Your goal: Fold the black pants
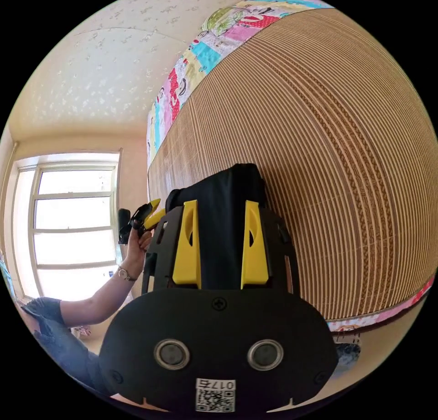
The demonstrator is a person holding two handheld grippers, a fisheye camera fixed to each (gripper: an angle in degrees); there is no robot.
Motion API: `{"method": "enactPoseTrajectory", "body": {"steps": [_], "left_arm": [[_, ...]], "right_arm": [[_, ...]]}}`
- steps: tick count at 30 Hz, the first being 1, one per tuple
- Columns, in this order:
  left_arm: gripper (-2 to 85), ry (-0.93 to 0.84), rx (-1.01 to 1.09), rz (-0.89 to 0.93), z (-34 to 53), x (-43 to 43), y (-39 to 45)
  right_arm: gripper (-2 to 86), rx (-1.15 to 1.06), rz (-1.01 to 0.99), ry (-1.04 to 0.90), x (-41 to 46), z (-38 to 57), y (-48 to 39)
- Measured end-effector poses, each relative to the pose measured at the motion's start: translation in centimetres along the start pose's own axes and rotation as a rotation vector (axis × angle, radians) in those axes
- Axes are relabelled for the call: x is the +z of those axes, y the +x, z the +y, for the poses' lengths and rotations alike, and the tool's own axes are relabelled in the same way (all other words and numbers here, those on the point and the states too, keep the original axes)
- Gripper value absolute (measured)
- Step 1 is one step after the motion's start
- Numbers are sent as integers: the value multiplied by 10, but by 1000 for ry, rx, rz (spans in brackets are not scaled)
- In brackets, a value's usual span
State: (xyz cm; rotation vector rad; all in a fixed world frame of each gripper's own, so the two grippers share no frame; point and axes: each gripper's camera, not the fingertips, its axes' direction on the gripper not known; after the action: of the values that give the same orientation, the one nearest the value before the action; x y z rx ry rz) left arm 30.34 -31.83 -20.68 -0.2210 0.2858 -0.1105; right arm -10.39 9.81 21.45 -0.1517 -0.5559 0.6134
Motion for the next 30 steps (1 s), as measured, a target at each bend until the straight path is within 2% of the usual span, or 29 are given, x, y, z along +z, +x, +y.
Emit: {"method": "enactPoseTrajectory", "body": {"steps": [1, 4, 6, 8, 10, 12, 15, 17, 19, 22, 26, 30], "left_arm": [[138, -16, -10, 0, -15, 6, -5], [71, -93, 12, -28, -38, 15, -16], [56, -105, 69, 45, -46, 1, -19], [49, -61, 143, 159, -51, -23, -27], [42, 32, 55, 365, -58, -41, -71], [31, 85, -13, 402, -65, -41, -104], [15, 151, -108, 353, -69, -42, -145], [67, 184, -74, 421, -64, -53, -158], [178, 148, -39, 388, -46, -64, -161], [227, 56, 57, 324, -12, -60, -150], [233, -77, 168, 266, 19, -39, -136], [165, -343, 249, 176, 41, 12, -124]], "right_arm": [[135, 21, 11, 28, 6, -7, 0], [97, 25, 83, -157, 50, -28, 2], [64, -58, 110, -129, 42, -28, -10], [45, -114, 52, 3, 8, -19, -16], [42, -73, -57, 97, -9, -14, -1], [42, -45, -88, 115, -5, -17, 13], [52, -66, -44, 78, 11, -25, 23], [81, -139, -111, 117, -8, -21, 23], [134, -169, -138, 108, -23, -13, 29], [195, -170, -181, 6, -27, 12, 53], [196, -180, -270, -129, -11, 61, 75], [180, -148, -350, -127, 7, 88, 69]]}}
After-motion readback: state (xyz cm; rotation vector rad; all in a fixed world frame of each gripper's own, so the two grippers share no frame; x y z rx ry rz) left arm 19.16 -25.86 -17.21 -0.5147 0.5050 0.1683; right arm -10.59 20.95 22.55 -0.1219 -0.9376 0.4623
